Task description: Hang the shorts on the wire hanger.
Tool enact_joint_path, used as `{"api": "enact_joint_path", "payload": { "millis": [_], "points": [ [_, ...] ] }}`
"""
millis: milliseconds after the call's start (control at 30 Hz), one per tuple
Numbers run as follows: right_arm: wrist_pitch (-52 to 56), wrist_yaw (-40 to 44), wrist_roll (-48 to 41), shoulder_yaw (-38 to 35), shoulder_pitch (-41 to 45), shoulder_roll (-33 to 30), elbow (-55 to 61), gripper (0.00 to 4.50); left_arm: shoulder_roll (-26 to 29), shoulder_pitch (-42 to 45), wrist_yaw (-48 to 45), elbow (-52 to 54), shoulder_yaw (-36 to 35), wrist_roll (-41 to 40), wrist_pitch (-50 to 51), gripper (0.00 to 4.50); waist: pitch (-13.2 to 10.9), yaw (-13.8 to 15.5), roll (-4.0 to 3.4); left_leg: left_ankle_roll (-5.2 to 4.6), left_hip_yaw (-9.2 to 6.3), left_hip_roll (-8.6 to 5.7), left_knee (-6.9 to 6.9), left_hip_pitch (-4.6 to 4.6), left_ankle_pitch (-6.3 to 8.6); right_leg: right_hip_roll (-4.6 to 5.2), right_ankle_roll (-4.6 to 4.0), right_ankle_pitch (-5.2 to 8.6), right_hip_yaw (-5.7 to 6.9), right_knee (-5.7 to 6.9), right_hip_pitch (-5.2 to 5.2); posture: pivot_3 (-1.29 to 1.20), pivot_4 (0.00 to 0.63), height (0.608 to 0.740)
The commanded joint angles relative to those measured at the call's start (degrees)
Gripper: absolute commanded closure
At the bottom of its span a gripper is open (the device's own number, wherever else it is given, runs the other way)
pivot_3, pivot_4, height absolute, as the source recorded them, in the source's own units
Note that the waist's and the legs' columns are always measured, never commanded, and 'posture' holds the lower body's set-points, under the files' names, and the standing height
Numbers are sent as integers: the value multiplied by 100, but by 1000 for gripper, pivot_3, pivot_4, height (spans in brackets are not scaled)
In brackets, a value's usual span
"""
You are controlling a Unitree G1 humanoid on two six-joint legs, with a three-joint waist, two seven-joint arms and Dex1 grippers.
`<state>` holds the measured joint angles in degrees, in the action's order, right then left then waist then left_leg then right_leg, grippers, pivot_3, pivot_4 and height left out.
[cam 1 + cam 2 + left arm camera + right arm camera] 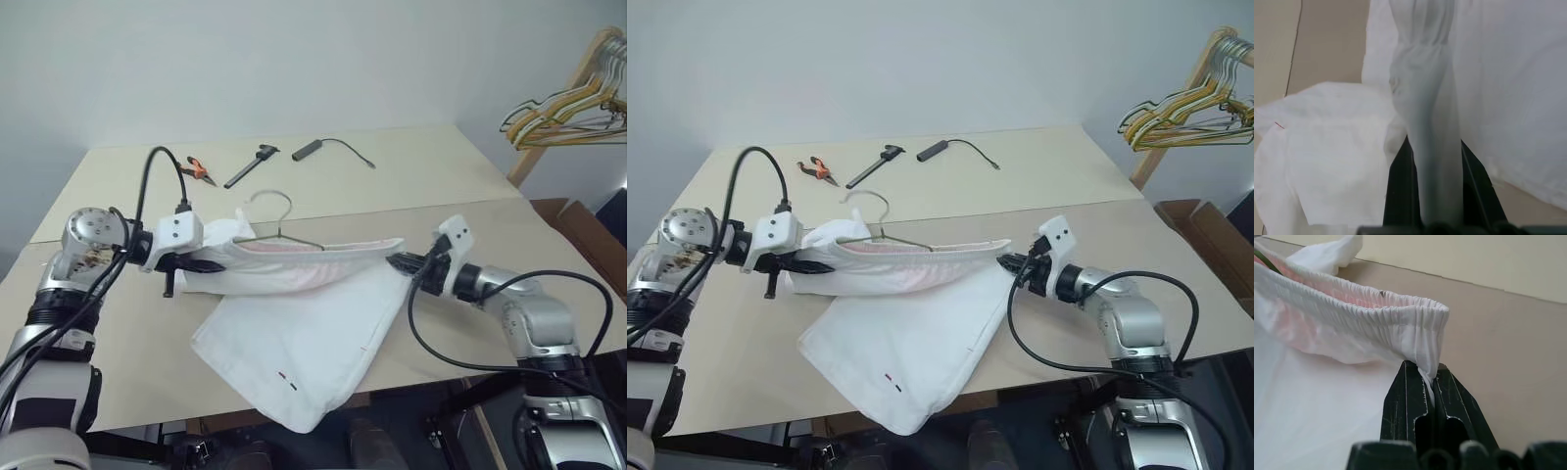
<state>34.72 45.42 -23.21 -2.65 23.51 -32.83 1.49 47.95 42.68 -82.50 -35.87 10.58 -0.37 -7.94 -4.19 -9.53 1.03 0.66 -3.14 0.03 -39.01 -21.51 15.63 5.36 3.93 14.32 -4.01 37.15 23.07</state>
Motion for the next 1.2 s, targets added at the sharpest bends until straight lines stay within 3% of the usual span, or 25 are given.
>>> {"api": "enact_joint_path", "payload": {
  "millis": [33, 267, 367, 567, 733, 867, 967, 1200],
  "points": [
    [-284, 210, 23, -9, 37, -250, 669, 4419, -58, 176, 172, -143, 106, 246, -64, 4500, 0, 0, 0, 0, 0, 0, 0, -1, 0, 0, 0, 0, 0, 0, 0, -111, 32, 740],
    [-353, 155, 353, 552, 120, -309, 1343, 4419, -689, 648, 334, -449, 109, 197, -48, 4500, 1, 0, 2, 0, 0, -1, -4, -4, 0, 0, 0, 0, 1, -3, 0, -130, 31, 740],
    [-364, 46, 542, 628, 114, -324, 1340, 3742, -806, 806, 289, -538, 67, 141, -26, 4500, 1, -17, 2, 0, 0, -1, -4, -6, 0, 0, 0, 0, 2, -2, 1, -136, 29, 740],
    [-453, 65, 679, 436, -38, -524, 1349, 1781, -744, 928, 214, -784, 113, 253, -255, 4500, 1, -80, 2, 0, -1, 0, -3, -6, 0, 0, 0, 0, 2, -2, 4, -134, 30, 740],
    [-575, 191, 622, 173, -93, -839, 1254, 1781, -719, 961, 157, -815, 127, 278, -331, 4500, 1, -76, 2, 0, 0, 0, -4, -6, 0, 0, 0, 0, 2, -4, 3, -129, 31, 740],
    [-428, 413, 57, -230, 364, -883, 1458, 1781, -677, 962, 16, -783, 175, 325, -395, 4500, 1, -90, 3, 0, 0, 0, -4, -6, 0, -1, 0, 0, 1, -4, 3, -127, 33, 740],
    [-230, 466, -189, 77, 959, -630, 1674, 1781, -670, 996, 15, -827, 218, 433, -480, 4500, 1, -130, 2, 0, 2, 1, -3, 2, 0, -2, 0, 0, -3, -6, 3, -135, 31, 740],
    [-394, 445, 440, 1443, 1989, 344, 936, 1781, -739, 1112, 2, -907, 158, 422, -486, 4500, 4, -202, 4, 0, -1, 1, -2, 6, 0, -1, 0, 0, -1, 2, -2, -132, 27, 740]
  ]
}}
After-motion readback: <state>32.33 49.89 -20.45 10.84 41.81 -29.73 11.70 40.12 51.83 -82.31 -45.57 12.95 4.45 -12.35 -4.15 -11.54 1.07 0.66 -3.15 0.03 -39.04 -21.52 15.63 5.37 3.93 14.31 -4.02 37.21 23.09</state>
